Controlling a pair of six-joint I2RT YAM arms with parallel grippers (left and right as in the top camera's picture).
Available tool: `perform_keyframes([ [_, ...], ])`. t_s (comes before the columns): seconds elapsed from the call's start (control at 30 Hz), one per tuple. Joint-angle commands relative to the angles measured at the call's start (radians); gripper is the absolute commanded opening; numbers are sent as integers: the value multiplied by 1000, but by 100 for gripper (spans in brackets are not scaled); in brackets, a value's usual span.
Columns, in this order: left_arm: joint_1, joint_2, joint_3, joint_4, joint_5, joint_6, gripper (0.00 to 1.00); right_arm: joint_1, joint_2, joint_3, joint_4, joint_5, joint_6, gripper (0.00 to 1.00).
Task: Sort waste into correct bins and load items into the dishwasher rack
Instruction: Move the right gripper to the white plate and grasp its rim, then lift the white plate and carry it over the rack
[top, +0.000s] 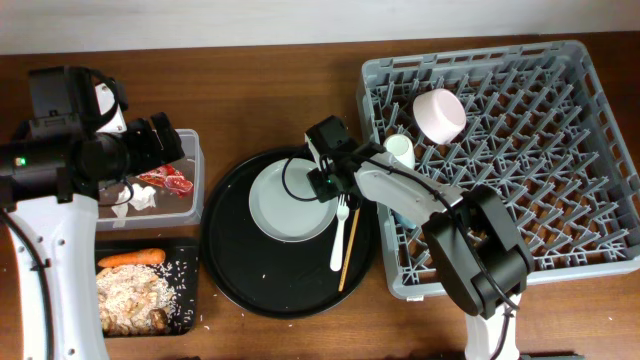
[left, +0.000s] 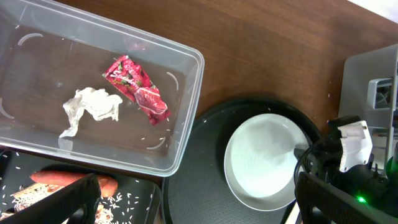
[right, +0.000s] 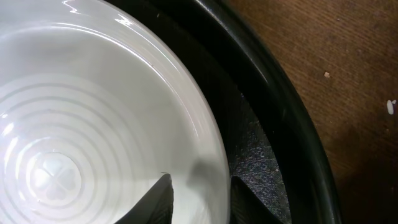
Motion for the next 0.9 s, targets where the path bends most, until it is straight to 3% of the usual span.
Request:
perform_keyframes([
  [0.0, 3, -13, 15, -2, -11, -13, 99, 3, 9, -11, -6, 5, 2, 30],
  [0.5, 3, -13, 15, -2, -11, -13, 99, 3, 23, -11, -8, 6, 2, 28],
  [0.6, 3, -13, 15, -2, -11, -13, 99, 3, 26, -11, -8, 10, 2, 18],
  [0.87, 3, -13, 15, -1, -11, -13, 99, 2, 53, -11, -12, 9, 2, 14],
])
